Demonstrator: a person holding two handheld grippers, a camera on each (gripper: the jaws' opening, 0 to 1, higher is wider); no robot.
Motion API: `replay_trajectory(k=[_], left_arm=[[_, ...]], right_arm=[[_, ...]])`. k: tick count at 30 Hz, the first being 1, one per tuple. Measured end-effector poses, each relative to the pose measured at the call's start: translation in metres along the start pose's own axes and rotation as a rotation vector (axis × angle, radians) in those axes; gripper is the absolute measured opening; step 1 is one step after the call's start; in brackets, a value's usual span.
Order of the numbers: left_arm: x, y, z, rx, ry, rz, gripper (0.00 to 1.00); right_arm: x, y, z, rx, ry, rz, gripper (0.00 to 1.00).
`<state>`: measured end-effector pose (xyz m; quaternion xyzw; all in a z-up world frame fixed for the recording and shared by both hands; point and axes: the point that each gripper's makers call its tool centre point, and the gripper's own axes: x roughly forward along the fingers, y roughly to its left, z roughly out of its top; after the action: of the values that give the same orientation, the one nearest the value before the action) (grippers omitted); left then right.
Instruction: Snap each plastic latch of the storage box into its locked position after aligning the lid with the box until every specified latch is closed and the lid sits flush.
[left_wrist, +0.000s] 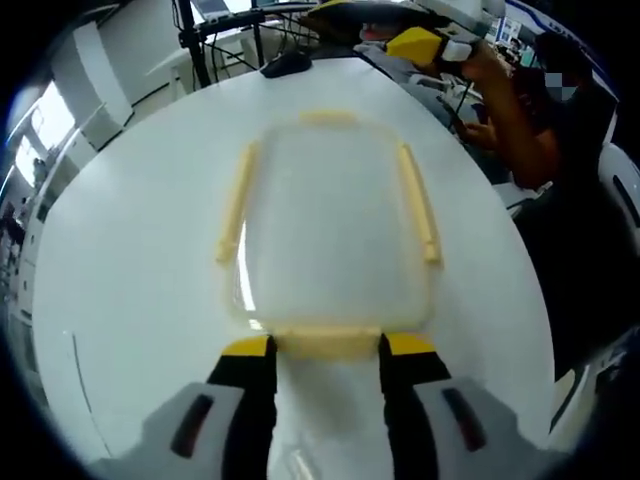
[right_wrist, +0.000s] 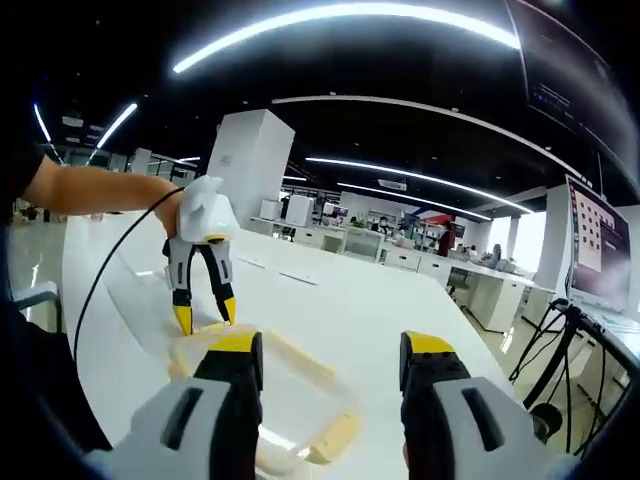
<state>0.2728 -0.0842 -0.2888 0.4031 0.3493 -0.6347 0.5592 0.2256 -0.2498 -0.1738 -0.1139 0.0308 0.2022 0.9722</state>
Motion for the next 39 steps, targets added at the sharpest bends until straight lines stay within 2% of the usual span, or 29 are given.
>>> replay_trajectory(k=[10, 18, 21, 24, 30, 35, 39], left_arm=[[0.001, -0.003, -0.001, -0.009, 0.018, 0.013, 0.39], [0.003, -0.005, -0.002, -0.017, 0.067, 0.018, 0.38], [0.003, -0.006, -0.003, -0.012, 0.075, 0.017, 0.38], [0.003, -0.005, -0.002, -0.004, 0.069, 0.013, 0.38], [0.003, -0.005, -0.002, -0.005, 0.046, 0.011, 0.38], [0.003, -0.003, -0.002, -0.007, 0.053, 0.011, 0.38], [0.003, -0.005, -0.002, -0.008, 0.075, 0.014, 0.38]], right_arm=[[0.001, -0.003, -0.006, -0.008, 0.021, -0.014, 0.53], [0.005, -0.002, -0.015, -0.018, 0.046, -0.015, 0.53], [0.004, -0.005, -0.017, -0.013, 0.046, -0.011, 0.5], [0.003, -0.007, -0.017, -0.006, 0.05, -0.005, 0.47], [0.001, -0.01, -0.02, -0.015, 0.062, 0.001, 0.47], [-0.002, -0.015, -0.025, -0.006, 0.053, 0.048, 0.47], [-0.001, -0.022, -0.042, -0.037, 0.115, 0.091, 0.47]])
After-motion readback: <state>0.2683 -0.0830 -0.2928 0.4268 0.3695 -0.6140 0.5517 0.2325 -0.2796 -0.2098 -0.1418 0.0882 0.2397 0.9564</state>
